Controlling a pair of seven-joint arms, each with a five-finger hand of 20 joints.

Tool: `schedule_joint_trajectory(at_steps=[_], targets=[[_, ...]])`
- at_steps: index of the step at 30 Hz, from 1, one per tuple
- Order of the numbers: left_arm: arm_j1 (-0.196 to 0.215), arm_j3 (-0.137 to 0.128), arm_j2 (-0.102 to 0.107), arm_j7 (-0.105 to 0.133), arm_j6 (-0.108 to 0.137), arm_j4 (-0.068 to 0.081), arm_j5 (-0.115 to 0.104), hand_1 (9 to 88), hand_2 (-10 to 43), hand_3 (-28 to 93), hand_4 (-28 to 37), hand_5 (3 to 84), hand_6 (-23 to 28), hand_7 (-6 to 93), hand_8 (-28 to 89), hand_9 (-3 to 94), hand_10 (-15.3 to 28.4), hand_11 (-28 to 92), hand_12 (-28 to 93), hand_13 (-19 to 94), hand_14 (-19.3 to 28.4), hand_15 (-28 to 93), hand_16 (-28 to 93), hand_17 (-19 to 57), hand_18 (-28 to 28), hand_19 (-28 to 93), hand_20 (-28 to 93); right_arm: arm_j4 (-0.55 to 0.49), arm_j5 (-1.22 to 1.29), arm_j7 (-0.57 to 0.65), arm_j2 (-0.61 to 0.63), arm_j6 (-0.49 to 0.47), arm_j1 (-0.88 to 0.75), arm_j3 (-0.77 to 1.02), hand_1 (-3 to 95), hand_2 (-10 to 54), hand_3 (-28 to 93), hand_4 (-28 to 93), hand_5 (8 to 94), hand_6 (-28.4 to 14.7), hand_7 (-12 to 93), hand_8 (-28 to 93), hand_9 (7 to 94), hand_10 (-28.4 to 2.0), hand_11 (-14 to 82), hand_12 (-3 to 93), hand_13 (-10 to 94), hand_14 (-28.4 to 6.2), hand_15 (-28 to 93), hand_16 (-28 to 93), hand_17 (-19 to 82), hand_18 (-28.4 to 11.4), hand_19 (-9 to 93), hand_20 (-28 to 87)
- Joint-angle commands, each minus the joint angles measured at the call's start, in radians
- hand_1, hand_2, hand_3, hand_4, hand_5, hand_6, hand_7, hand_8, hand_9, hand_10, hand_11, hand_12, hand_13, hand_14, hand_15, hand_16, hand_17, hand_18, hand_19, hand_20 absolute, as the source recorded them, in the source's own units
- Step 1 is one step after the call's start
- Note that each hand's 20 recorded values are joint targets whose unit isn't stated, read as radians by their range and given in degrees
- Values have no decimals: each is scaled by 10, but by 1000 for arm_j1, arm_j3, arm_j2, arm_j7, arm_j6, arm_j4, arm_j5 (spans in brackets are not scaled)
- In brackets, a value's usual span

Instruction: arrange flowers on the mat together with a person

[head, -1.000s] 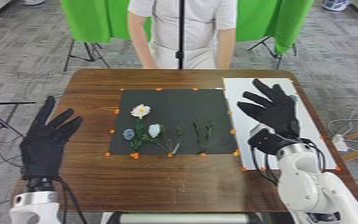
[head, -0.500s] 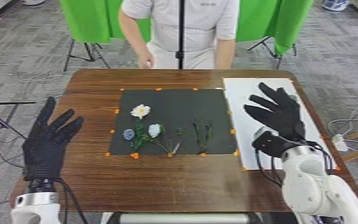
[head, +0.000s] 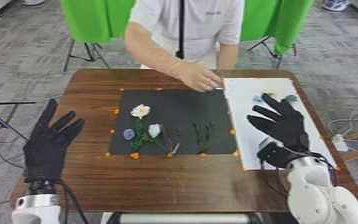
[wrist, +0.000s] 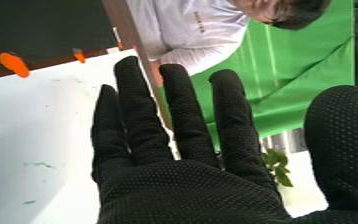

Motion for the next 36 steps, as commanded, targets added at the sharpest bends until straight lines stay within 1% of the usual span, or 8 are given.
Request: schedule_joint_trajectory(at_steps=[1,9,13,20,25,29,30,36], targets=[[6,4,2,-1,4,-1,-3,192,73,731,-283,266,13,105,-95,327,154,158,113,270,209,309,-31,-45,265,563,-30,-9,-5,-16,-12,-26,-22,16,148,129,732,-257,418,4,121,-121,460,-158,97,138,359,-207,284,142,41,-205,399,174],[9,4,5,1,7,-3,-5,193,73,731,-283,266,15,104,-94,323,155,157,113,261,205,298,-28,-42,269,570,-35,-8,3,-24,-11,-30,-25,18,149,128,731,-256,415,7,119,-121,458,-158,94,138,350,-207,274,141,40,-220,401,172],[7,5,7,-1,6,-3,-3,194,73,730,-283,267,15,103,-93,322,155,157,114,261,205,297,-25,-42,270,573,-40,-9,1,-28,-12,-37,-31,23,148,127,733,-256,409,11,121,-121,453,-157,90,138,312,-205,232,138,40,-229,401,167],[8,5,7,-4,8,-5,-4,194,74,729,-283,267,16,102,-93,322,155,159,116,259,205,296,-22,-43,271,577,-46,-6,-3,-19,-6,-17,-14,5,149,126,734,-256,412,11,122,-122,451,-156,85,140,304,-204,205,156,43,-234,405,159],[13,14,28,11,22,-8,-17,195,73,732,-283,267,17,101,-92,321,155,160,116,258,205,296,-22,-42,271,578,-49,-4,-2,-17,-5,-19,-5,-1,148,125,735,-257,414,12,122,-122,449,-157,84,140,305,-204,196,166,45,-235,402,153],[10,13,24,4,19,-8,-14,195,73,732,-283,267,17,101,-92,322,155,160,116,257,205,297,-22,-42,271,579,-52,-4,-12,-10,-1,-10,6,-11,149,125,735,-257,418,11,125,-123,454,-155,86,141,320,-205,203,172,46,-237,408,155],[10,16,31,9,22,-7,-19,196,73,731,-283,267,17,101,-92,322,155,160,116,258,205,297,-22,-42,272,580,-52,-4,-8,-11,0,-6,9,-14,149,125,735,-257,419,11,126,-123,455,-155,87,141,324,-205,206,173,46,-237,411,157],[9,16,28,6,20,-7,-17,199,72,733,-283,267,18,102,-92,321,156,163,117,258,207,305,-22,-42,272,583,-55,-2,-15,0,2,2,21,-23,150,124,735,-256,421,10,125,-123,460,-156,91,141,335,-207,220,172,45,-240,418,159]])
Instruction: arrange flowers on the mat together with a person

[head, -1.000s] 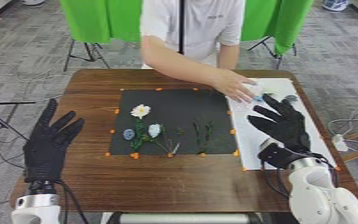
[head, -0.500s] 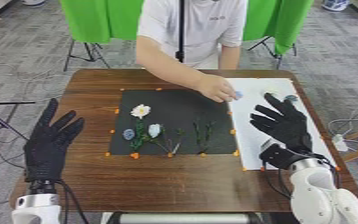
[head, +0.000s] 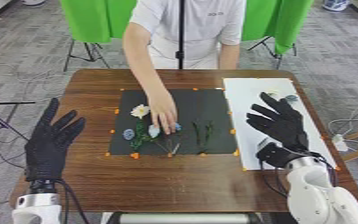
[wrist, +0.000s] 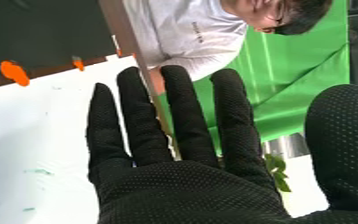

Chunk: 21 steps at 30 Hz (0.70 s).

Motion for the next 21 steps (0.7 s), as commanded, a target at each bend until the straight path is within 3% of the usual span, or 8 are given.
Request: schedule_joint_trajectory(at_steps=[1,9,12,16,21], targets=[[10,2,-3,-5,8,-4,-4,199,72,732,-283,267,18,102,-92,322,156,164,118,258,207,305,-22,-41,272,584,-55,-4,-18,13,4,19,14,-14,150,124,734,-256,421,11,126,-123,462,-156,92,141,337,-208,223,172,45,-241,420,159],[11,3,-5,-4,10,-6,-3,200,72,734,-283,269,22,105,-91,326,161,176,121,261,212,325,-23,-41,272,594,-54,-6,-61,28,27,60,32,-18,154,116,743,-251,432,8,135,-124,478,-162,111,144,389,-202,317,160,67,-240,478,182],[10,5,2,-1,15,-7,-6,201,72,733,-283,270,23,105,-92,326,162,179,120,261,213,331,-26,-40,272,598,-53,-9,-118,49,63,121,57,-29,168,102,750,-251,435,7,138,-125,479,-168,117,143,416,-196,375,147,96,-240,536,204],[11,10,15,11,24,-10,-12,201,73,733,-283,269,22,105,-91,326,163,181,120,261,214,337,-29,-40,273,600,-54,0,-224,117,133,211,122,-49,189,84,755,-249,428,8,143,-127,477,-171,123,144,431,-191,428,129,122,-239,592,221],[9,16,29,25,32,-14,-16,203,72,734,-283,269,22,106,-92,326,163,182,120,261,215,340,-32,-40,273,602,-56,34,-484,303,246,299,199,-55,220,53,753,-243,419,6,146,-127,458,-172,126,145,462,-180,502,113,173,-236,669,231]])
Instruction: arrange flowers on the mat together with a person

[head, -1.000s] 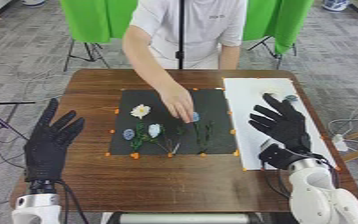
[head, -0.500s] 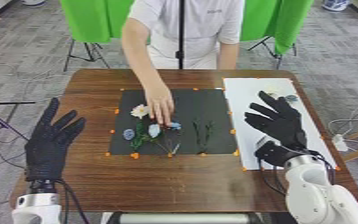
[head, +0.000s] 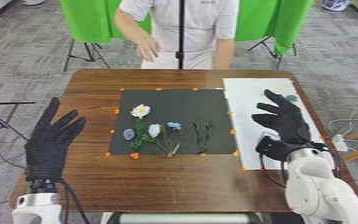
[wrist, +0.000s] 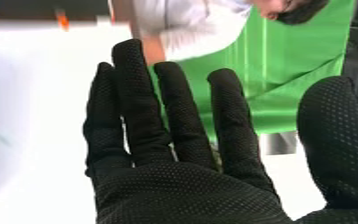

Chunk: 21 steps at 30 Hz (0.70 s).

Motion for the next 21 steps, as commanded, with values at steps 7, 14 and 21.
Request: schedule_joint_trajectory(at_steps=[7,14,21], targets=[[9,22,45,47,32,-13,-18,206,72,735,-283,269,22,105,-92,326,163,184,119,261,214,341,-33,-40,275,604,-59,193,-677,595,283,117,442,-194,247,23,754,-240,417,4,149,-126,450,-174,127,147,483,-171,548,97,198,-233,699,214],[7,33,67,69,42,-15,-29,207,72,736,-283,269,23,105,-91,327,164,186,119,262,216,343,-35,-39,275,606,-63,414,-832,776,350,-69,752,-453,267,2,749,-240,421,3,159,-129,450,-175,129,147,499,-162,561,88,212,-232,707,195],[-2,47,91,104,37,-15,-53,207,71,737,-283,269,22,105,-91,327,164,187,119,263,216,345,-35,-39,275,607,-66,585,-828,807,364,-234,963,-650,289,-18,745,-242,421,2,161,-134,439,-178,126,147,503,-157,562,82,215,-234,711,174]])
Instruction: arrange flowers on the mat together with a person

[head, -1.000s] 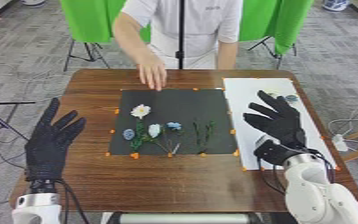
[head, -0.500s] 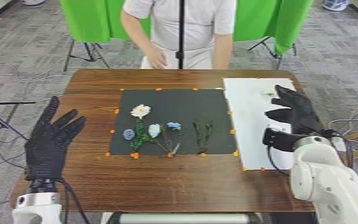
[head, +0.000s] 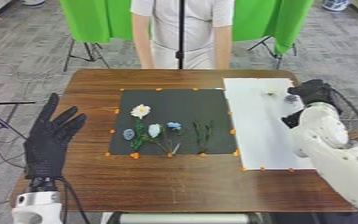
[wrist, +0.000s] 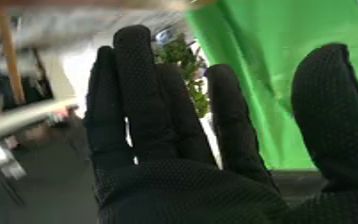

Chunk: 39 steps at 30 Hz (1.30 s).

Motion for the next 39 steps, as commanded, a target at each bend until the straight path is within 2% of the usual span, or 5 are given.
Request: schedule_joint_trajectory(at_steps=[1,5,13,33,39], targets=[[0,18,32,48,10,-4,-38,207,71,737,-283,268,22,105,-91,327,164,187,119,263,217,345,-35,-39,276,607,-66,147,21,-3,23,-110,301,-165,292,-22,745,-243,419,4,161,-133,438,-179,125,147,503,-157,562,82,215,-234,711,171],[2,21,40,62,8,-6,-54,209,71,736,-283,269,23,105,-91,327,165,186,119,264,218,348,-36,-39,276,608,-68,219,51,12,-4,-230,396,-249,295,-26,746,-247,403,7,153,-131,420,-179,114,145,497,-154,557,78,211,-237,706,158],[-3,24,53,81,-2,-11,-76,208,71,736,-283,269,23,104,-91,329,165,190,120,267,219,352,-37,-39,277,611,-69,268,83,0,-32,-318,399,-273,304,-37,740,-253,372,20,139,-124,397,-182,97,144,485,-155,542,76,207,-236,704,144],[-33,25,42,74,-42,-4,-87,209,71,736,-283,270,24,106,-91,331,166,195,119,271,222,363,-41,-38,278,615,-73,311,78,-8,-85,-414,325,-261,320,-50,749,-264,373,26,146,-126,409,-186,98,143,497,-154,551,74,204,-225,716,131],[-37,30,44,80,-45,-2,-94,208,71,736,-283,270,24,107,-91,331,166,196,119,271,222,364,-41,-38,277,614,-75,336,-21,-1,-98,-401,331,-322,401,-87,751,-280,455,39,174,-148,512,-151,153,137,559,-114,520,78,227,-207,718,114]])
